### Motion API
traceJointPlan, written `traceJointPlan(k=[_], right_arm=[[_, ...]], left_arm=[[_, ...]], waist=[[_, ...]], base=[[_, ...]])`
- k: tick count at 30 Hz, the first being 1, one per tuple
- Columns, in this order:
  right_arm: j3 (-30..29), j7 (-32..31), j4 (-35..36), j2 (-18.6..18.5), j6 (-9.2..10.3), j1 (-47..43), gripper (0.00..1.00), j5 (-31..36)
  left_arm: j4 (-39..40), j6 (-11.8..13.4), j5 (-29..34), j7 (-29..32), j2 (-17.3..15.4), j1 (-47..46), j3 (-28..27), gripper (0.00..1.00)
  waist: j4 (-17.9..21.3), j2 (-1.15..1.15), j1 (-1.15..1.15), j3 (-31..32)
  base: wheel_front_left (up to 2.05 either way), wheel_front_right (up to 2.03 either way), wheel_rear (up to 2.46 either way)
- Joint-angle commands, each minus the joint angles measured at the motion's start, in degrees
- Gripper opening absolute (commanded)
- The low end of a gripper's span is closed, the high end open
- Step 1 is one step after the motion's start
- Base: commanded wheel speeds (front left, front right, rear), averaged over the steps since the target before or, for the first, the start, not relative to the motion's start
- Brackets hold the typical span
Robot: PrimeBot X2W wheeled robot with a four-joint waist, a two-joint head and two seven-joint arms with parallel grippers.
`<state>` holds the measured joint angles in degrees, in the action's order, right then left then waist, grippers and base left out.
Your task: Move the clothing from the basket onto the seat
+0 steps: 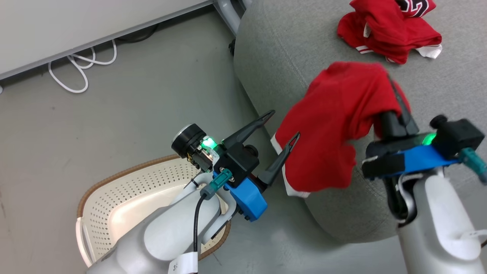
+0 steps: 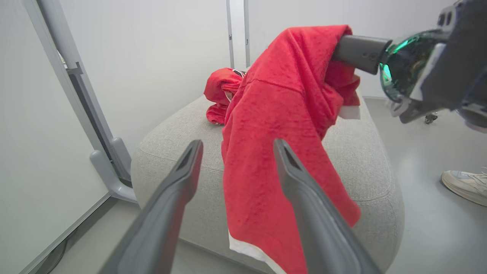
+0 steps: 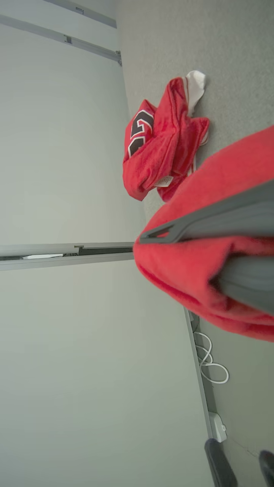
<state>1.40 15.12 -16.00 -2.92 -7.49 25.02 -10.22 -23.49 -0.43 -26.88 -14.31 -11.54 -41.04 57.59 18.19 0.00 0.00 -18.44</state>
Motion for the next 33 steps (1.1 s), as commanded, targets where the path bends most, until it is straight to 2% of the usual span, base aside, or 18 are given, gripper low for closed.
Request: traceJointPlan(k=[1,8,13,16,21,24,27,29,33], right_arm=[[-0.8,0.0,0.7,0.1,-0.01,1.9,0.00,-0.3],[-7.5,0.0,3.8,-0.2,-0.01,13.3,0.00,0.3],[-15.3,0.0,5.8,-2.8,-0.01,25.1,0.00,-0.3],[-20.6,0.0,6.1,-5.7,-0.01,31.6,0.00,-0.7],[-26.9,0.0,3.3,-14.2,-0.01,39.4,0.00,-0.9],[-29.4,0.0,0.3,-19.1,-0.01,40.7,0.00,-0.1],[-31.2,0.0,-4.6,-21.4,-0.01,39.6,0.00,-0.3],[-30.7,0.0,-7.5,-21.7,-0.01,38.3,0.00,1.4],[-31.3,0.0,-11.6,-19.6,-0.01,35.9,0.00,3.2]], left_arm=[[0.4,0.4,0.2,-0.4,-0.4,-0.9,-0.5,1.00],[2.0,1.1,1.3,0.3,-1.0,-3.9,-0.8,1.00],[3.5,1.2,2.5,1.0,-1.6,-6.9,-0.7,1.00],[4.0,1.4,3.1,1.3,-1.7,-8.5,-0.8,1.00],[4.8,1.7,3.9,1.1,-1.6,-10.3,-0.9,1.00],[5.1,1.9,4.3,1.0,-1.9,-11.0,-0.8,1.00],[5.2,1.8,4.5,0.7,-2.3,-11.4,-0.9,1.00],[5.3,2.0,4.6,0.6,-2.4,-11.4,-0.9,1.00],[5.7,2.1,4.7,0.6,-2.6,-11.7,-0.8,1.00]], waist=[[-0.6,0.00,0.00,-0.8],[-2.8,0.00,0.00,-7.1],[-4.5,0.00,0.00,-13.9],[-5.4,0.00,0.00,-17.2],[-6.4,0.00,0.00,-21.7],[-6.6,0.00,0.00,-23.4],[-6.8,0.00,0.00,-24.6],[-6.7,0.00,0.00,-25.0],[-6.8,0.00,0.00,-25.7]], base=[[0.00,0.00,0.00],[0.00,0.00,0.00],[0.00,0.00,0.00],[0.00,0.00,0.00],[0.00,0.00,0.00],[0.00,0.00,0.00],[0.00,0.00,0.00],[0.00,0.00,0.00],[0.00,0.00,0.00]])
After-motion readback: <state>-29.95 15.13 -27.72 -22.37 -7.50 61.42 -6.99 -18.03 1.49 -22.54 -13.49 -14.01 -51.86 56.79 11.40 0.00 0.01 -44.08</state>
